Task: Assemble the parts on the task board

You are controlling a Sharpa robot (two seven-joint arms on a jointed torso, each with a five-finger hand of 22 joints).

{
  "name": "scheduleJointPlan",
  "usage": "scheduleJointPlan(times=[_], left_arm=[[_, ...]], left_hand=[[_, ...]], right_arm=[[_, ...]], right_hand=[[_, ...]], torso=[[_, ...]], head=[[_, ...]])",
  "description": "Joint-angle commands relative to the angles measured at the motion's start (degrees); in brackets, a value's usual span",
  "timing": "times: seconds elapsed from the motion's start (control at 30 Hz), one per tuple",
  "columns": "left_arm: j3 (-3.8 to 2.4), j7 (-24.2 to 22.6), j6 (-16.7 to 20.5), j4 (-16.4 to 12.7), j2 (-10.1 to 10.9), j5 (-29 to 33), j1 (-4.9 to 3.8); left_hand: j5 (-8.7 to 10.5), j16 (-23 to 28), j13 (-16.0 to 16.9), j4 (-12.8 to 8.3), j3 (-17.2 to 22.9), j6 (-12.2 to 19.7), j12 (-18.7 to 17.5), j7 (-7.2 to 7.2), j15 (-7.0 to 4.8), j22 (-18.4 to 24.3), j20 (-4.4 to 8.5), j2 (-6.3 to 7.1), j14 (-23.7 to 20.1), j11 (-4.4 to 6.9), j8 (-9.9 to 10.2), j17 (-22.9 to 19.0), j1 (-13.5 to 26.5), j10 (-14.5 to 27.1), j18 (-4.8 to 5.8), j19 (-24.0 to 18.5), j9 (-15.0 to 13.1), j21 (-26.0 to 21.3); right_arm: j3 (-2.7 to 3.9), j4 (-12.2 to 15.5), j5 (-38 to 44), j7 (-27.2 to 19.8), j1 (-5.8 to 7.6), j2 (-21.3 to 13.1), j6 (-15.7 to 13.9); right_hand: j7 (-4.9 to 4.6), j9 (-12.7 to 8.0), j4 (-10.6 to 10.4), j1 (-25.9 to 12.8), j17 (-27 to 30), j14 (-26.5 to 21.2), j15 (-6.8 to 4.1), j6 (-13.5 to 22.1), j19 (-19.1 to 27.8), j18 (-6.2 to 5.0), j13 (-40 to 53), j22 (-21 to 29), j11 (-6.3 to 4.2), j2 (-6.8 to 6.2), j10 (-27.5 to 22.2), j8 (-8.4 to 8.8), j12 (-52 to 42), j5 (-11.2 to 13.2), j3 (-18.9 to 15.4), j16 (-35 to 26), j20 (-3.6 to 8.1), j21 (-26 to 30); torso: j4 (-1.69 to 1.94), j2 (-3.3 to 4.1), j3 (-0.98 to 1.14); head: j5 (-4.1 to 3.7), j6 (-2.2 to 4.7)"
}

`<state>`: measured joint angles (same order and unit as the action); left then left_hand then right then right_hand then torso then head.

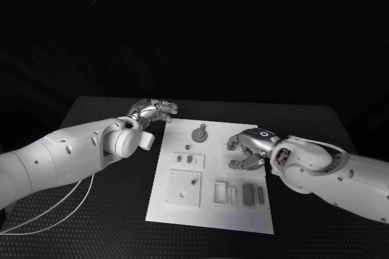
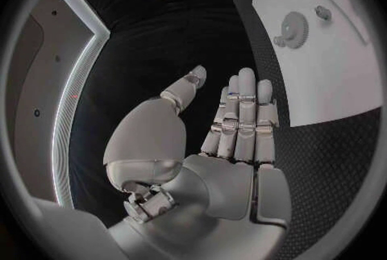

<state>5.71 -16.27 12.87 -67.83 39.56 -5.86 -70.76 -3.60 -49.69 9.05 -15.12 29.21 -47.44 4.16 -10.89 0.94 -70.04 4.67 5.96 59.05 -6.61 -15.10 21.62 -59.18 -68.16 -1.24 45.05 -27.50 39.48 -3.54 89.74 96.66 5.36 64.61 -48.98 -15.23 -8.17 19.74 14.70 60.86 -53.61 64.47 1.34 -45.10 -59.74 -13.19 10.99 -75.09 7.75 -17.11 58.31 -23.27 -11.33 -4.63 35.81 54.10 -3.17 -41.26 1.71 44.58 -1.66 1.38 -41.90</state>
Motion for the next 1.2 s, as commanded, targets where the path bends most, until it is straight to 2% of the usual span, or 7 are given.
scheduleJointPlan(times=[0.03,0.23,0.4,0.57,0.63,0.83,1.2], left_arm=[[-0.05,-0.4,-0.9,0.0,-0.1,0.3,-0.08],[-0.05,-0.4,-1.0,0.0,-0.1,0.3,-0.08],[-0.05,-0.4,-1.0,0.1,-0.1,0.3,-0.08],[-0.05,-0.4,-0.9,0.2,-0.1,0.3,-0.08],[-0.05,-0.4,-0.9,0.1,-0.1,0.3,-0.08],[-0.05,-0.3,-0.9,0.1,0.0,0.3,-0.08],[-0.05,-0.2,-1.0,0.1,0.0,0.3,-0.08]], left_hand=[[0.3,0.3,0.1,0.1,-0.3,0.4,0.1,0.02,-0.02,-0.1,0.07,-0.09,0.4,-0.3,0.2,0.1,0.5,0.2,-1.19,0.5,0.1,-0.4],[0.29,0.3,0.1,0.2,-0.3,0.4,0.1,0.02,-0.02,-0.1,0.07,-0.1,0.4,-0.3,0.1,0.1,0.5,0.2,-1.19,0.5,0.1,-0.4],[0.29,0.3,0.1,0.2,-0.3,0.4,0.1,0.02,-0.02,-0.1,0.07,-0.11,0.4,-0.3,0.1,0.1,0.5,0.2,-1.19,0.5,0.1,-0.4],[0.29,0.4,0.1,0.2,-0.3,0.4,0.1,0.01,-0.02,-0.1,0.06,-0.13,0.4,-0.31,0.1,0.2,0.5,0.2,-1.19,0.5,0.1,-0.4],[0.29,0.4,0.1,0.2,-0.3,0.4,0.1,0.01,-0.02,-0.1,0.06,-0.13,0.4,-0.31,0.1,0.2,0.5,0.2,-1.19,0.5,0.1,-0.4],[0.3,0.4,0.1,0.2,-0.3,0.4,0.1,0.01,-0.01,-0.1,0.05,-0.14,0.4,-0.32,0.1,0.2,0.5,0.3,-1.19,0.5,0.1,-0.5],[0.3,0.4,0.0,0.3,-0.3,0.4,0.1,0.0,0.0,-0.1,0.05,-0.15,0.4,-0.33,0.1,0.2,0.5,0.3,-1.19,0.5,0.1,-0.5]], right_arm=[[-0.25,-0.5,2.0,0.7,-0.15,0.2,3.4],[-0.41,-1.0,1.9,0.0,-0.81,1.3,1.1],[-0.42,-1.1,2.0,-0.3,-0.98,1.8,0.9],[-0.46,-1.1,2.3,-0.6,-1.09,1.8,0.2],[-0.47,-1.2,2.9,-0.6,-1.11,1.8,0.5],[-0.52,-1.2,4.1,-0.3,-1.2,1.8,0.6],[-0.55,-1.3,5.0,-0.2,-1.24,2.1,0.7]], right_hand=[[0.56,0.0,-0.3,0.1,0.3,-0.6,-0.11,-0.2,0.4,-1.81,-0.1,-1.1,-0.05,0.14,-0.4,-0.13,-0.6,0.7,-0.1,0.6,-0.1,-0.4],[0.06,0.1,-1.6,2.9,1.3,-0.4,-0.76,-0.6,-0.1,-1.81,-0.1,-1.0,-0.74,0.14,0.8,-0.69,-2.1,1.8,2.9,1.8,0.22,-0.9],[-0.16,0.4,-2.4,4.3,1.8,-0.1,-1.04,-1.4,-0.4,-1.81,0.1,-1.0,-1.07,0.34,1.9,-1.35,-3.1,1.9,5.2,2.4,0.4,-1.3],[-0.73,0.9,-3.9,5.6,2.6,0.4,-2.21,-3.9,-1.1,-1.81,0.9,-1.0,-2.33,1.02,5.4,-2.76,-5.5,1.9,7.8,3.0,0.78,-1.9],[-0.66,1.0,-4.1,5.8,2.8,0.5,-2.48,-4.5,-1.3,-1.81,1.0,-1.0,-2.6,1.26,6.0,-3.07,-5.9,1.9,8.3,3.2,0.87,-2.1],[0.5,1.5,-4.1,6.5,3.1,1.0,-3.61,-7.5,-1.8,-1.81,1.7,-1.1,-3.79,2.9,8.8,-4.4,-7.5,1.9,9.2,3.9,1.26,-2.8],[0.93,1.5,-3.6,6.9,3.4,1.1,-3.94,-8.6,-2.0,-1.81,1.9,-1.0,-4.13,3.66,9.5,-4.55,-7.9,1.9,10.4,4.5,1.48,-3.3]], torso=[[-0.03,0.06,0.04],[0.05,0.06,0.05],[0.18,0.07,0.01],[0.12,0.04,-0.07],[0.08,0.05,-0.06],[0.06,0.06,-0.05],[0.04,0.03,-0.01]], head=[[-0.14,-0.07],[-0.17,-0.11],[-0.22,-0.21],[-0.21,-0.29],[-0.18,-0.35],[-0.21,-0.46],[-0.25,-0.62]])
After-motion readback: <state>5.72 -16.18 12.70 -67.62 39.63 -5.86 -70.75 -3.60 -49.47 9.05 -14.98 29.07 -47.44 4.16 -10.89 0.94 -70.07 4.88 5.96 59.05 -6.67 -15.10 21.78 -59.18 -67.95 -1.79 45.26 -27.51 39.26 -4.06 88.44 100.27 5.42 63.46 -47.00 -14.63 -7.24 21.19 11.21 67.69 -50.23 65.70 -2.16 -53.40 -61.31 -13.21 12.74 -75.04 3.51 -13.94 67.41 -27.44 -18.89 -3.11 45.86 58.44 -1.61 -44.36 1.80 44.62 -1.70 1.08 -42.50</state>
